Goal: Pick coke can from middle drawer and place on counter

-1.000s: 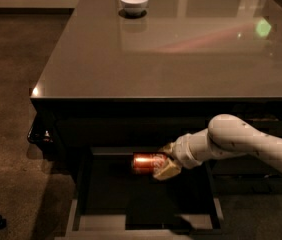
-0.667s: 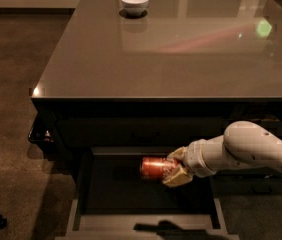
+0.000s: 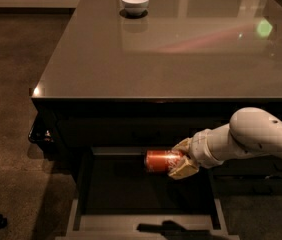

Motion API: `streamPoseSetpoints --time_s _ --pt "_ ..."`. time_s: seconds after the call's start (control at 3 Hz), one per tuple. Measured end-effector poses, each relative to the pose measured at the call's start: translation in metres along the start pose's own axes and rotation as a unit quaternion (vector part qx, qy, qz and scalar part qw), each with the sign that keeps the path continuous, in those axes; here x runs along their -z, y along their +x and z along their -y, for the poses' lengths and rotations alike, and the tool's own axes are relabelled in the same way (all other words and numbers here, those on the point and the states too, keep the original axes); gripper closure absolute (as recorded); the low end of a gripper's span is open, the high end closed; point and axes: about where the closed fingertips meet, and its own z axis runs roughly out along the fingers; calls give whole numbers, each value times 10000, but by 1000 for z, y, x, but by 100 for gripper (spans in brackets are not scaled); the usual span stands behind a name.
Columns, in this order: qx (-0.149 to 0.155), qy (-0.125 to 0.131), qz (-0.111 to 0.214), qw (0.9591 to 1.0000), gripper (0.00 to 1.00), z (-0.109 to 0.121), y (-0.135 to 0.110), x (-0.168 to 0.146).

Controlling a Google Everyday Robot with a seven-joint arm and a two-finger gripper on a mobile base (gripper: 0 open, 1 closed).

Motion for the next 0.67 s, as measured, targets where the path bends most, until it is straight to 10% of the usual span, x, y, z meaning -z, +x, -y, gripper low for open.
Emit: streamPoseSetpoints --time_s 0.67 --pt "650 474 497 9955 100 44 -107 110"
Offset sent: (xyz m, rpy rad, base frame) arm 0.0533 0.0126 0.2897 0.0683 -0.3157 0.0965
